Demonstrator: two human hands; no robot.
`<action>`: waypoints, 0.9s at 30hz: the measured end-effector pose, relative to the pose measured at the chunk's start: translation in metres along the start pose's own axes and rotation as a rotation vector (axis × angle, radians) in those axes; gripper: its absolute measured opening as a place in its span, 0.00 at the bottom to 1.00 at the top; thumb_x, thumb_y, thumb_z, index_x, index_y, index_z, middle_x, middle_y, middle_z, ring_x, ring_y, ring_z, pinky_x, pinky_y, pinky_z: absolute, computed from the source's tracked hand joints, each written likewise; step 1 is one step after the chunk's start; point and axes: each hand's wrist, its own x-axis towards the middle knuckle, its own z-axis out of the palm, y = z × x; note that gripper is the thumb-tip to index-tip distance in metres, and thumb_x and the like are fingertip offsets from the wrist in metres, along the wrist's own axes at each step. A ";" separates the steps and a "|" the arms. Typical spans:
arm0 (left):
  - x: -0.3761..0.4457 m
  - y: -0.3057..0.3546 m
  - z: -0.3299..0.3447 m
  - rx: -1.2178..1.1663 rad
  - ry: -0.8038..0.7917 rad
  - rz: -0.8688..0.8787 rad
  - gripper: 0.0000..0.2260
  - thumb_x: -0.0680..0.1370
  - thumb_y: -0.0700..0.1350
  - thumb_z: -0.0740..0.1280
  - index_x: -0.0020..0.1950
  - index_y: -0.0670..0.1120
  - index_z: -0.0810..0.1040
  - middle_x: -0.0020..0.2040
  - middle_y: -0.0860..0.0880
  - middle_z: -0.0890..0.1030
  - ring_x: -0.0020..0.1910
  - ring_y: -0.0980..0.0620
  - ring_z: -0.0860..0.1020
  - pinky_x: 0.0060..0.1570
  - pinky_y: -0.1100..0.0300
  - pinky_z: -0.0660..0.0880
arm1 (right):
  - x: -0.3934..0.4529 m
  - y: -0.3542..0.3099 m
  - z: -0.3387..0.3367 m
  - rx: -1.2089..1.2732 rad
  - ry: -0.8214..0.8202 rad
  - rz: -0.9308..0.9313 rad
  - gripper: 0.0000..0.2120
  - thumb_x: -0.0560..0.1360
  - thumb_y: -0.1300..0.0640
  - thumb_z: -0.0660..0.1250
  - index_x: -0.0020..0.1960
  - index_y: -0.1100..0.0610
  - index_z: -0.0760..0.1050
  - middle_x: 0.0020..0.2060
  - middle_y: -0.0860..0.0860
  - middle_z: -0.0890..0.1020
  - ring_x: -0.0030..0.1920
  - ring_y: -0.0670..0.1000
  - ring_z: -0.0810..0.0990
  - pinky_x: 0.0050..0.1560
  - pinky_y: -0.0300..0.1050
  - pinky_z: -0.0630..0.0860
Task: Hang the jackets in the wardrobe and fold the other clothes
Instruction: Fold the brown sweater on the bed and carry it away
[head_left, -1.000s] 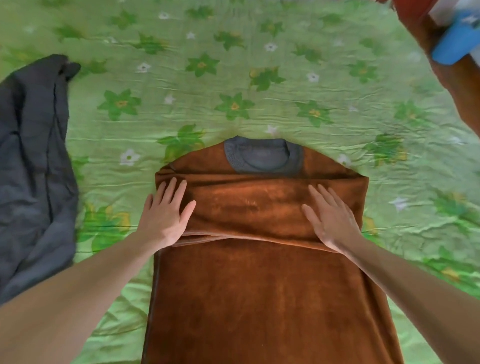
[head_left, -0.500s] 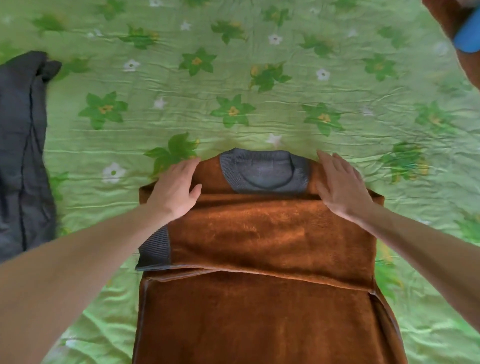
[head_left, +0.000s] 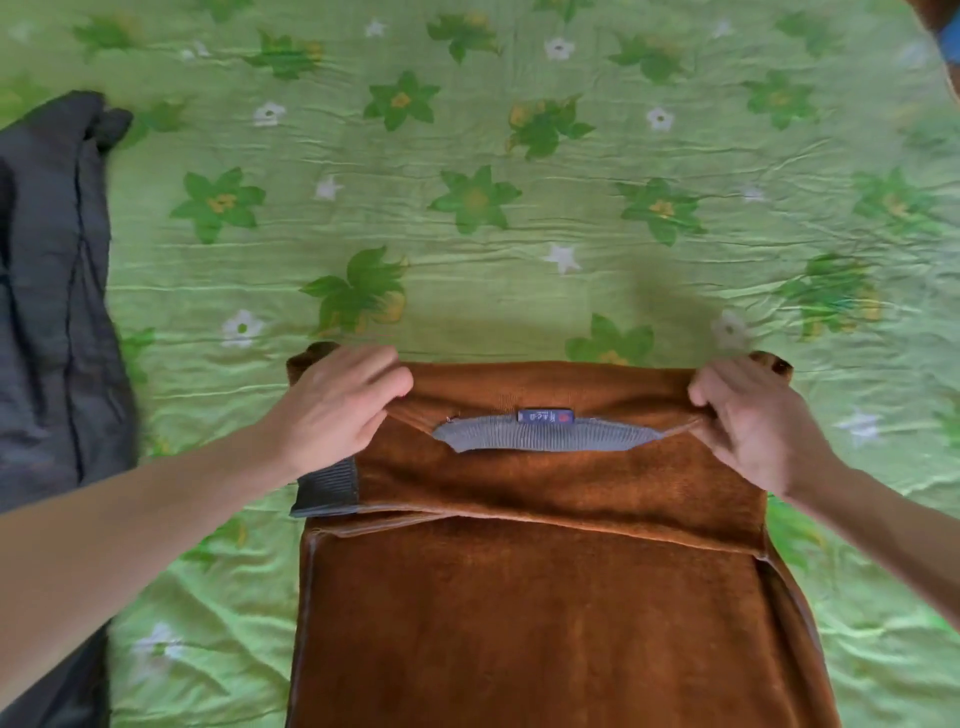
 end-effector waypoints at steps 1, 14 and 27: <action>-0.005 0.001 0.006 0.018 -0.044 0.002 0.12 0.72 0.36 0.74 0.54 0.43 0.79 0.51 0.46 0.76 0.50 0.44 0.78 0.51 0.49 0.77 | -0.009 0.000 0.005 -0.027 -0.059 0.002 0.16 0.67 0.65 0.77 0.51 0.60 0.75 0.47 0.55 0.77 0.45 0.59 0.77 0.45 0.54 0.75; 0.017 0.050 0.037 0.092 -0.037 -0.500 0.26 0.83 0.60 0.58 0.71 0.42 0.74 0.68 0.37 0.75 0.69 0.34 0.72 0.72 0.38 0.66 | 0.019 -0.071 0.022 0.067 -0.223 0.282 0.33 0.83 0.32 0.48 0.82 0.49 0.60 0.80 0.55 0.64 0.80 0.60 0.61 0.78 0.62 0.61; -0.005 0.064 0.052 0.039 -0.110 -0.607 0.32 0.84 0.64 0.49 0.85 0.49 0.58 0.83 0.37 0.60 0.83 0.34 0.55 0.80 0.36 0.55 | -0.009 -0.076 0.048 0.105 -0.194 0.446 0.37 0.82 0.29 0.43 0.85 0.47 0.44 0.85 0.52 0.47 0.84 0.54 0.42 0.83 0.58 0.48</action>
